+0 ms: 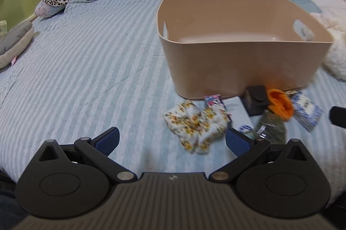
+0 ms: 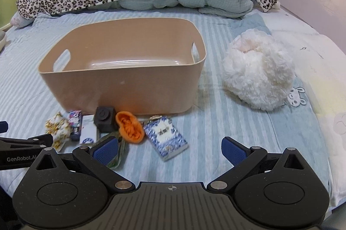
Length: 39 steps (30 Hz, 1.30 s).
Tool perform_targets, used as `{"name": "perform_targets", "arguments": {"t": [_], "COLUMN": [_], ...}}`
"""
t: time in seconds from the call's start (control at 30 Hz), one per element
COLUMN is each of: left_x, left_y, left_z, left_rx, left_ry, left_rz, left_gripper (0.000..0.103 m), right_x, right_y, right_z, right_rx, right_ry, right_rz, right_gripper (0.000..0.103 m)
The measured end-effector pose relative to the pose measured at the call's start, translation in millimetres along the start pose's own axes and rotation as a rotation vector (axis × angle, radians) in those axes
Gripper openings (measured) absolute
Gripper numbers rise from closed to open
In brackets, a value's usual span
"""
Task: Organize objects
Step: 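Move both tools toward the items in front of the beige basket, then grasp the floral scrunchie with the left tool while the right tool grasps the tissue pack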
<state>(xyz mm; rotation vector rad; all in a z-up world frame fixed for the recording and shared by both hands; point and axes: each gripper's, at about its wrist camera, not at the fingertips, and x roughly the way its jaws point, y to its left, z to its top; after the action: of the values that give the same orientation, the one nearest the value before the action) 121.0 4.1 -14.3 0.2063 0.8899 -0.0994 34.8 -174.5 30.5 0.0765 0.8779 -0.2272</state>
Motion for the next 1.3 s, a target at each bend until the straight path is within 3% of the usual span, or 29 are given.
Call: {"name": "perform_targets", "arguments": {"t": [0.2, 0.47, 0.6, 0.77, 0.9, 0.97, 1.0, 1.13, 1.2, 1.23, 1.3], "left_x": [37, 71, 82, 87, 84, 81, 79, 66, 61, 58, 55], "left_y": [11, 28, 34, 40, 41, 41, 42, 45, 49, 52, 58], "left_z": [12, 13, 11, 6, -1, -5, -6, -11, -13, -14, -16], "left_rx": [0.002, -0.005, -0.002, 0.007, 0.017, 0.028, 0.028, 0.030, 0.023, 0.017, -0.004], "left_ry": [0.062, 0.102, 0.120, 0.120, 0.121, 0.122, 0.119, 0.096, 0.090, 0.089, 0.091], "left_rz": [-0.038, -0.174, -0.229, -0.246, -0.246, -0.248, -0.246, -0.254, -0.272, -0.284, -0.301], "left_gripper": [0.103, 0.103, 0.103, 0.103, 0.103, 0.103, 0.101, 0.076, 0.051, 0.045, 0.019], "right_x": [31, 83, 98, 107, 105, 102, 100, 93, 88, 86, 81], "right_y": [-6, -15, -14, -6, -2, 0, 1, 2, -1, -2, -7], "right_z": [8, 2, -1, -5, -6, -7, -8, -9, -11, -12, -13], "right_rx": [-0.001, 0.003, -0.016, -0.066, -0.076, -0.087, -0.087, -0.073, -0.054, -0.040, -0.006], "right_ry": [0.055, 0.187, 0.213, 0.200, 0.184, 0.172, 0.168, 0.159, 0.158, 0.158, 0.156], "right_rz": [-0.028, -0.038, -0.020, -0.024, 0.008, 0.023, 0.036, 0.053, 0.063, 0.069, 0.082], "right_gripper": [0.103, 0.099, 0.096, 0.090, 0.078, 0.066, 0.055, 0.044, 0.044, 0.044, 0.044]}}
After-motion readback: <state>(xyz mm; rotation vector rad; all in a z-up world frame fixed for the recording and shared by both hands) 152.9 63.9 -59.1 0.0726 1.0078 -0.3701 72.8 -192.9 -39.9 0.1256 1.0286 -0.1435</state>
